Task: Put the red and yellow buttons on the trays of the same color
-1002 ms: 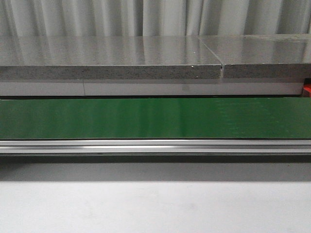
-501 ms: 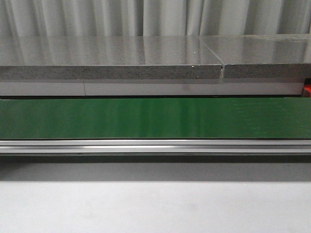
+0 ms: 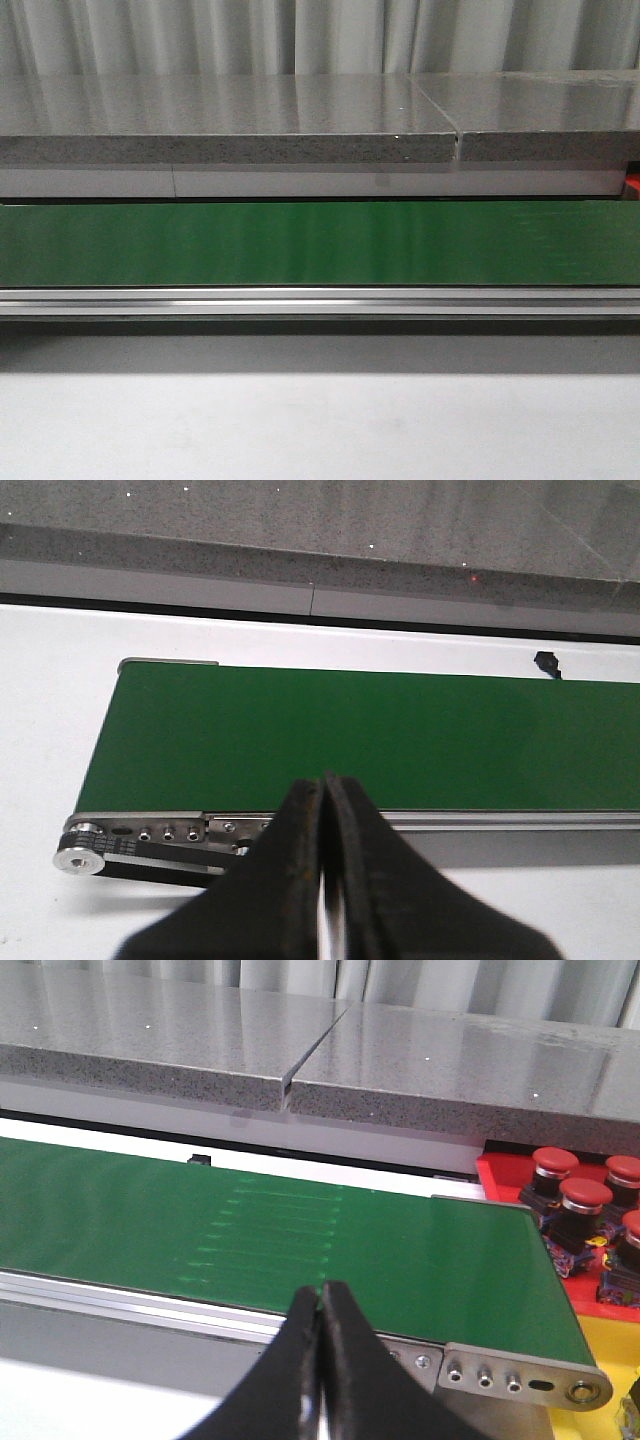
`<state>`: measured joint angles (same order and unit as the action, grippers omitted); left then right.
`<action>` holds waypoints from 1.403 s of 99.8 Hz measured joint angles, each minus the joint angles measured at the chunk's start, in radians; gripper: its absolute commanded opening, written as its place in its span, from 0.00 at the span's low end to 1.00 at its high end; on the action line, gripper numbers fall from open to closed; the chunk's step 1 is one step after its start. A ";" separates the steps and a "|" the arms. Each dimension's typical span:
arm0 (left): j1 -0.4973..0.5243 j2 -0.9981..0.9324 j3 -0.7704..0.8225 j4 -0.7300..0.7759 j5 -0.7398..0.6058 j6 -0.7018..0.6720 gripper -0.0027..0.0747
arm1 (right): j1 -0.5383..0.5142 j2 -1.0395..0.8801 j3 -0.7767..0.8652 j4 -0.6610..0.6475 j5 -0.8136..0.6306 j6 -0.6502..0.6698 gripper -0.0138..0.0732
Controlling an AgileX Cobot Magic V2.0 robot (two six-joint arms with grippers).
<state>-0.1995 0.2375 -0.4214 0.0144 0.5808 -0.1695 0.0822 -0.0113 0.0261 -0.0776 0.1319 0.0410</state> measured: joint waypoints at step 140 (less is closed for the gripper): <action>0.059 -0.240 0.419 0.027 -0.538 0.000 0.01 | 0.000 0.000 0.000 0.000 0.000 0.000 0.08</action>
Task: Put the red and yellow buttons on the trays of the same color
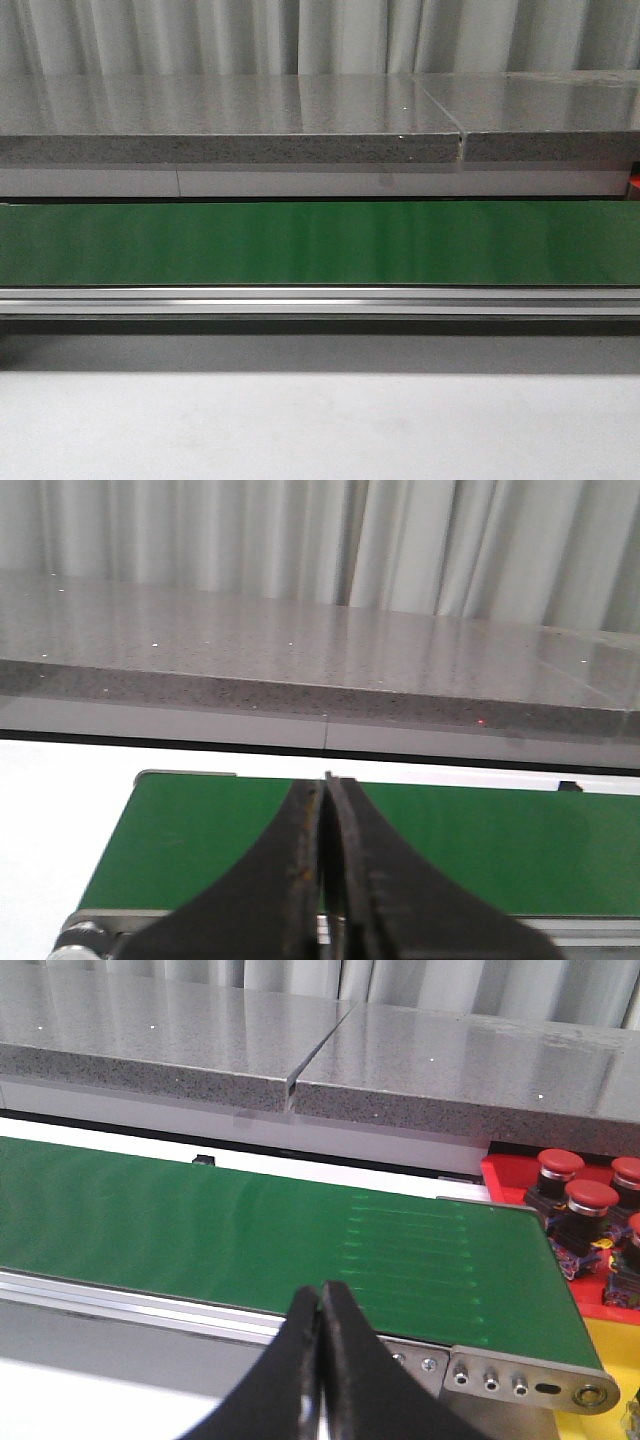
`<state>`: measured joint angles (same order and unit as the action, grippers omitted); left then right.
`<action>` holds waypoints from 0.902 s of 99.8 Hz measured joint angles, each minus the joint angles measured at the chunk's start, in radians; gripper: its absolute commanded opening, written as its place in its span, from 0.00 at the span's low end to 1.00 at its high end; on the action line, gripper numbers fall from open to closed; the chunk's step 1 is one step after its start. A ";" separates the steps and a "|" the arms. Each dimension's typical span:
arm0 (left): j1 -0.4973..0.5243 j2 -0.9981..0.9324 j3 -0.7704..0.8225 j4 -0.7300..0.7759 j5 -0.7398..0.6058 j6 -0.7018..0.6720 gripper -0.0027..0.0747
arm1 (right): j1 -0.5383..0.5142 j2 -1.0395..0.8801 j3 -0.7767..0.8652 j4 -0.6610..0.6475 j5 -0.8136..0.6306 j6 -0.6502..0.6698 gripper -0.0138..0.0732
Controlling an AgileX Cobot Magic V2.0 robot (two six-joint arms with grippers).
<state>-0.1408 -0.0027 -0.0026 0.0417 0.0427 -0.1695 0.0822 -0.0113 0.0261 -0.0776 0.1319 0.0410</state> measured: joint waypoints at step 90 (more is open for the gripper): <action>0.061 -0.002 0.003 0.002 -0.004 0.000 0.01 | 0.000 0.000 0.000 -0.002 0.000 0.000 0.08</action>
